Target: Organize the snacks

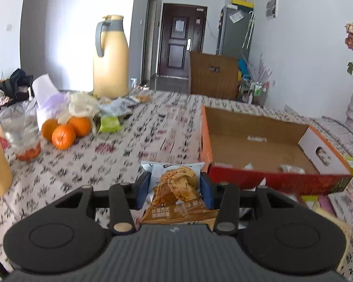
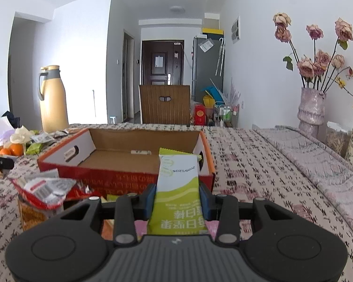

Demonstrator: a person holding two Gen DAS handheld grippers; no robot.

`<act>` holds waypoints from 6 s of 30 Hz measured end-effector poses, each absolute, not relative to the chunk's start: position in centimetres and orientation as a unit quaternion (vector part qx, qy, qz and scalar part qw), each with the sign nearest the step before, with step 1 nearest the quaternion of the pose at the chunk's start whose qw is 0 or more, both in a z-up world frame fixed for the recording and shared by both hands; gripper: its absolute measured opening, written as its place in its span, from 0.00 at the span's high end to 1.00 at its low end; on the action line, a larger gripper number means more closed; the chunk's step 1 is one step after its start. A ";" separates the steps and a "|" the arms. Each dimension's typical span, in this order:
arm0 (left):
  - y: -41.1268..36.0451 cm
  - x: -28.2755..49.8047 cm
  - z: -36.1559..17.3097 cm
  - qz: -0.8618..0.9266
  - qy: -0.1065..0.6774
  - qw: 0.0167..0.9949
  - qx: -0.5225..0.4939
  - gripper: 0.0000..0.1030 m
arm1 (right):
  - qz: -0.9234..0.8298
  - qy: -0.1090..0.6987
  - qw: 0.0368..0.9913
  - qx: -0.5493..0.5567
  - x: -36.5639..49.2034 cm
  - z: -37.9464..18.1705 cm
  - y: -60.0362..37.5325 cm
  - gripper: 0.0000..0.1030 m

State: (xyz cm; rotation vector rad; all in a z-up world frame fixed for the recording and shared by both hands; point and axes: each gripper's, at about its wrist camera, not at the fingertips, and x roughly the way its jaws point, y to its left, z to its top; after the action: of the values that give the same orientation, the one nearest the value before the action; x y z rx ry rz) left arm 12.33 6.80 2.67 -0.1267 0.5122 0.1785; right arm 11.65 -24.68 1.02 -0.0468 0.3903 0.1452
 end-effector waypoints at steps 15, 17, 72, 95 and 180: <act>5.7 17.4 6.6 0.047 0.215 0.975 -0.039 0.56 | 0.087 0.162 0.983 -0.024 16.6 3.4 -23.0 0.63; 5.4 18.4 6.9 0.038 0.214 0.976 -0.034 0.56 | 0.089 0.161 0.983 -0.024 17.6 3.6 -22.7 0.63; 3.5 27.2 4.2 0.005 0.201 0.980 -0.018 0.00 | 0.118 0.201 0.972 0.009 29.0 1.1 -20.0 0.00; 2.4 20.7 8.4 -0.003 0.163 0.987 -0.002 0.00 | 0.116 0.163 0.980 -0.006 22.7 4.9 -20.7 0.00; 4.3 2.9 -2.2 0.022 0.250 0.965 -0.071 0.00 | 0.173 0.277 0.943 -0.064 6.7 -4.3 -15.0 0.28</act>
State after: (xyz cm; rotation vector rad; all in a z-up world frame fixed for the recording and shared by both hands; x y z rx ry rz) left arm 2.93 4.33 -2.17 -0.1444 0.5068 0.0441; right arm 6.66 -14.96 -4.32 -0.1308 0.5638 0.3526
